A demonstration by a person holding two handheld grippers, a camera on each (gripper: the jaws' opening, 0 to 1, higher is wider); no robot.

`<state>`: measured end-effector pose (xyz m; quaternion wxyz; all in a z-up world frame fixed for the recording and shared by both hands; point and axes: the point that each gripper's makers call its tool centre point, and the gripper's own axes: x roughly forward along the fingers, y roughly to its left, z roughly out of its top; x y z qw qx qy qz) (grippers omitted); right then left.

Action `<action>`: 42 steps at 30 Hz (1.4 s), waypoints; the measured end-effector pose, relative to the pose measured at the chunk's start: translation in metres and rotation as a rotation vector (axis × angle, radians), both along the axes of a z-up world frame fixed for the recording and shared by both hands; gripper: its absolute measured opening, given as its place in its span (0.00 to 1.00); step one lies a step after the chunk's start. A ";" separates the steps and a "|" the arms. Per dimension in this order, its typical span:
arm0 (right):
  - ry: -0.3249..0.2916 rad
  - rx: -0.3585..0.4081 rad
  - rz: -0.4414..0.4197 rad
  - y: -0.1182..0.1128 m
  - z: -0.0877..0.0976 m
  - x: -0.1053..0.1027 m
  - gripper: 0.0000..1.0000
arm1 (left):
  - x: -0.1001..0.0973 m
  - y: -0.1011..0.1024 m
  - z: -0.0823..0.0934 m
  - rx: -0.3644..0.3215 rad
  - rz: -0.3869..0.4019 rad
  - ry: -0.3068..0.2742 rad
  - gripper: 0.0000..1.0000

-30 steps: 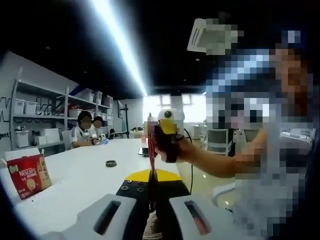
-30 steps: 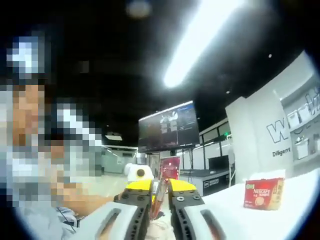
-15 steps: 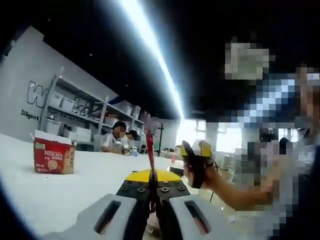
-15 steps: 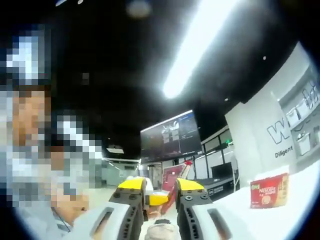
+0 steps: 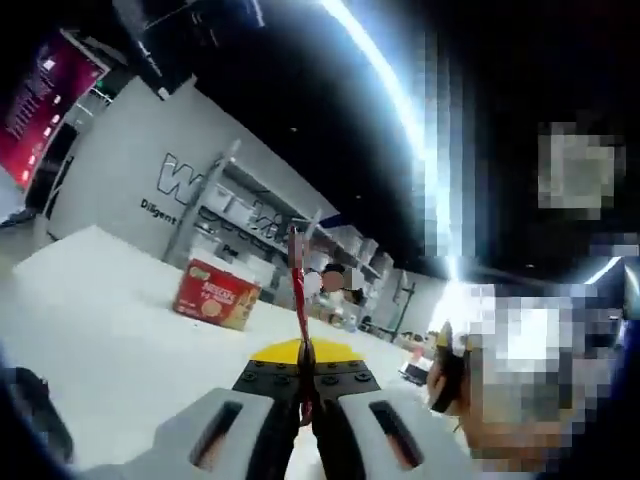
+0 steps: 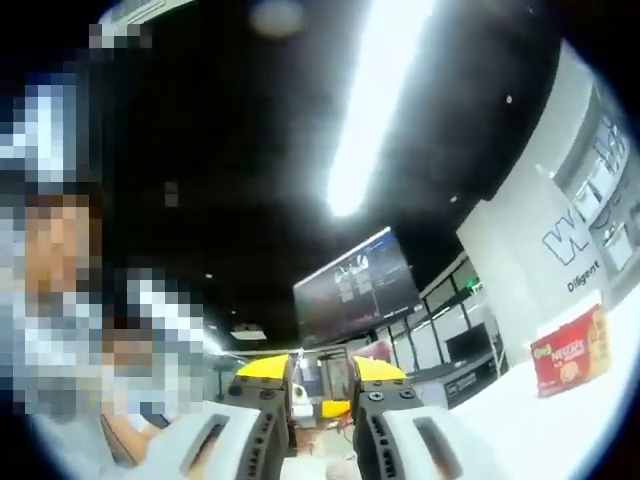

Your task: Tear open the coffee pouch, take out the coffee, and pour the coffee from the pouch into the cup

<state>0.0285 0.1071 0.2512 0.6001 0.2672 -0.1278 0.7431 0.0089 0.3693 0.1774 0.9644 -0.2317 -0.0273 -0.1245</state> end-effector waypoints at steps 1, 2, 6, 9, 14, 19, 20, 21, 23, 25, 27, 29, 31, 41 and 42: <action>0.006 0.001 0.003 0.001 -0.003 0.000 0.24 | -0.003 0.013 -0.008 0.003 0.036 0.031 0.04; 0.011 0.003 0.010 0.002 -0.005 -0.002 0.24 | -0.006 0.025 -0.016 0.000 0.069 0.057 0.04; 0.018 0.015 0.025 0.001 -0.009 -0.010 0.24 | -0.011 0.063 -0.055 -0.035 0.166 0.223 0.04; 0.012 0.024 0.028 -0.001 -0.010 -0.016 0.24 | -0.007 0.082 -0.082 -0.044 0.228 0.332 0.03; -0.011 0.025 0.024 -0.004 -0.012 -0.026 0.24 | 0.006 0.091 -0.126 -0.001 0.267 0.479 0.04; -0.010 0.002 0.030 -0.004 -0.024 -0.027 0.25 | 0.010 0.098 -0.148 -0.022 0.308 0.505 0.04; -0.007 -0.002 0.029 -0.005 -0.027 -0.026 0.26 | 0.010 0.098 -0.146 -0.023 0.315 0.494 0.04; -0.002 0.000 0.030 -0.006 -0.029 -0.025 0.26 | 0.011 0.099 -0.144 -0.024 0.318 0.486 0.04; 0.008 0.005 0.031 -0.008 -0.031 -0.023 0.28 | 0.010 0.105 -0.143 0.017 0.352 0.481 0.05; 0.006 -0.002 0.019 -0.009 -0.035 -0.022 0.30 | 0.011 0.103 -0.142 0.030 0.344 0.473 0.07; -0.003 -0.016 0.005 -0.009 -0.040 -0.022 0.31 | 0.012 0.100 -0.141 0.041 0.328 0.466 0.10; -0.009 -0.025 -0.009 -0.011 -0.043 -0.022 0.32 | 0.013 0.100 -0.138 0.063 0.340 0.448 0.14; -0.007 -0.022 -0.016 -0.015 -0.044 -0.023 0.32 | 0.012 0.104 -0.138 0.079 0.361 0.445 0.16; -0.067 -0.198 -0.161 -0.006 -0.087 -0.001 0.38 | -0.006 0.050 -0.102 0.246 0.274 0.286 0.28; -0.078 -0.231 -0.185 -0.002 -0.094 0.003 0.41 | -0.010 0.032 -0.094 0.287 0.241 0.247 0.31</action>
